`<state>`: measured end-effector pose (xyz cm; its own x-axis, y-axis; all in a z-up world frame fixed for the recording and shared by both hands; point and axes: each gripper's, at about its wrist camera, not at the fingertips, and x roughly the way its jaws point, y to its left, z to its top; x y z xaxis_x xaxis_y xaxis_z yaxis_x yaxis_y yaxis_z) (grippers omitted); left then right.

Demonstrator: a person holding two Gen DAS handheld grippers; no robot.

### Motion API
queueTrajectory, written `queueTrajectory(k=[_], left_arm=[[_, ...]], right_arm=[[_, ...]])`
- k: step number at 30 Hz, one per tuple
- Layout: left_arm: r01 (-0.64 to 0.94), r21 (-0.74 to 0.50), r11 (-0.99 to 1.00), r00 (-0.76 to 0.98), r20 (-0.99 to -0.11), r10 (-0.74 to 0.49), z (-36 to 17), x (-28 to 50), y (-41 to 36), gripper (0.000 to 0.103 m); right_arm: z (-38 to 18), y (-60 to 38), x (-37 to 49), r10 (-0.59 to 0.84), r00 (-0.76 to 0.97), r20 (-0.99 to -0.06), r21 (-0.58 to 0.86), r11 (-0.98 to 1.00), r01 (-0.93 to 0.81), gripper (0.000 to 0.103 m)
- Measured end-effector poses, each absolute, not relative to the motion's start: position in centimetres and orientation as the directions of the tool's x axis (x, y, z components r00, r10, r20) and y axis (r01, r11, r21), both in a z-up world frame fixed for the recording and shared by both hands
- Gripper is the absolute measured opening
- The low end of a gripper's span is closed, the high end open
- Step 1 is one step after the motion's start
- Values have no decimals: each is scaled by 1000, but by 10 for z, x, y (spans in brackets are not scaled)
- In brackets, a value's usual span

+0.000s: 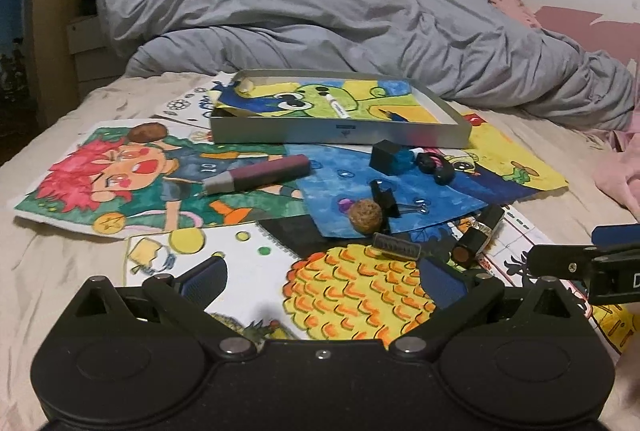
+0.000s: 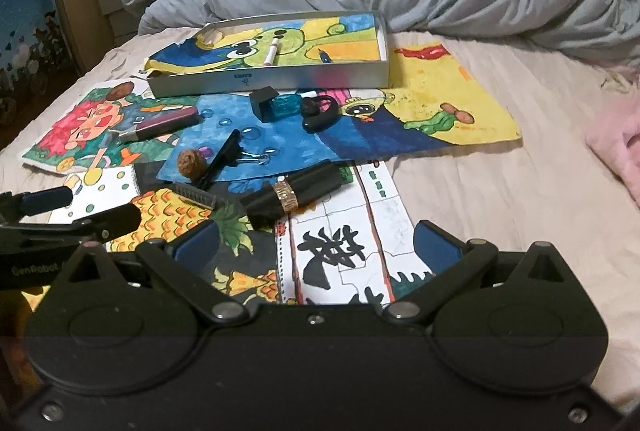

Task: Organize rigid objects
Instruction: 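Move the right tool toward the black lipstick tube while the left tool approaches the black comb, then close the right gripper on the black lipstick tube while the left gripper grasps the black comb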

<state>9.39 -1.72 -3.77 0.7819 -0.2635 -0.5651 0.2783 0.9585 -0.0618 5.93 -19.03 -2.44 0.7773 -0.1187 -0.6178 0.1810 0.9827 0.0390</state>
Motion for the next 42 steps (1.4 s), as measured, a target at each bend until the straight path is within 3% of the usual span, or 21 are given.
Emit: queueTrajectory(k=[7,15,21,29,38,42], left_arm=[[325,-76,943,756,-578,-307,-45,115,-22,102],[405,-118,907,712,-581,-394,-49,131,-29,102],[456,-152,877,676,-582,-452,-53,140,-33,96],[438,-261,860,629,-595,-501,-57,151,-31,81],[358,-379,854,583,-624,-521,-60,160,-37,57],[316,-395,863,576,-642,-505,-59,164,-40,50]], right_arm=[[-30,-199,85,-137,772,-620,-39,989,145,103],[-41,-193,123,-14,744,-668,-162,979,-127,102],[-48,-192,141,35,737,-675,-171,964,-203,102],[-57,-199,149,96,719,-689,-77,976,-205,102],[-63,-185,146,86,720,-688,-124,965,-233,102],[-63,-186,145,89,725,-683,-118,966,-229,93]])
